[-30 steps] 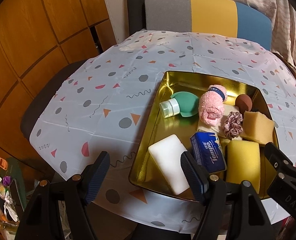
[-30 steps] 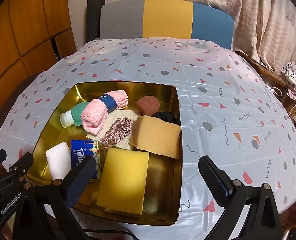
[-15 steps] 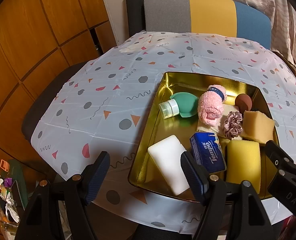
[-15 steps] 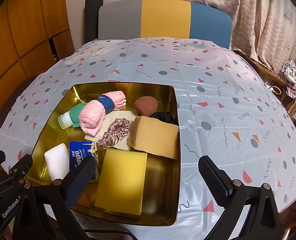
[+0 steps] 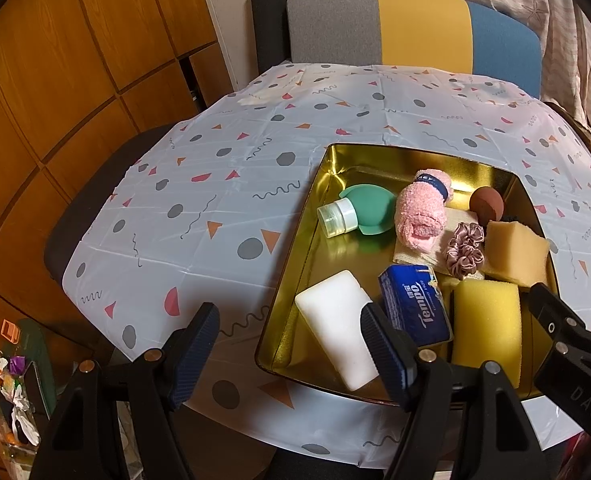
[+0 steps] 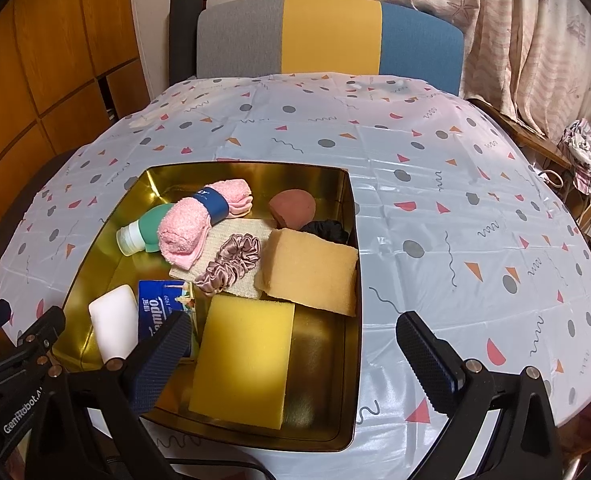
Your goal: Organize rigid objects
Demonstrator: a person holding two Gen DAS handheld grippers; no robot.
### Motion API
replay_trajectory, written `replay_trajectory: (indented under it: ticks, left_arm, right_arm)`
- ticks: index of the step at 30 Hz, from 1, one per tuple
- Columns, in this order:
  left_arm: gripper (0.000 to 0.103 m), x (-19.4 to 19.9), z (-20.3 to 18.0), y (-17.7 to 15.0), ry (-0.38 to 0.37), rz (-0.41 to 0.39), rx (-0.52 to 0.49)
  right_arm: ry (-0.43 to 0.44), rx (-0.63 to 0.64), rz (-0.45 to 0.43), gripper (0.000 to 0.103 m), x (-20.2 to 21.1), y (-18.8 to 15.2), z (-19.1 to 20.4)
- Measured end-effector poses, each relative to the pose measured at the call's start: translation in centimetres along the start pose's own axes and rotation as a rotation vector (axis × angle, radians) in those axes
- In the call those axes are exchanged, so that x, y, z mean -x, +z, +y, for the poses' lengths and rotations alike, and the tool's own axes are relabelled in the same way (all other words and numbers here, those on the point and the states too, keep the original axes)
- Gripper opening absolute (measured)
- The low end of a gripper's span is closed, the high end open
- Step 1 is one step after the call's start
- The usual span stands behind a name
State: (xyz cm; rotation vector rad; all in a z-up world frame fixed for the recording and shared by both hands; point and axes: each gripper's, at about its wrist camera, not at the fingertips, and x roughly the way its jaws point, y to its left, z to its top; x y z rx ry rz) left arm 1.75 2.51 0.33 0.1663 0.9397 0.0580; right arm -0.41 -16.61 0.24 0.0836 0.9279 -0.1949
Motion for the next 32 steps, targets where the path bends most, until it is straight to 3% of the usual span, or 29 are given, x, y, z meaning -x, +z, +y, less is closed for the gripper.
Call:
replay_trajectory:
  ticks: [32]
  left_arm:
    - [0.07,0.11,-0.56,-0.18,-0.004,-0.012,-0.019]
  right_arm:
    - [-0.003,-0.025,0.009,0.103,-0.41,0.02,-0.82]
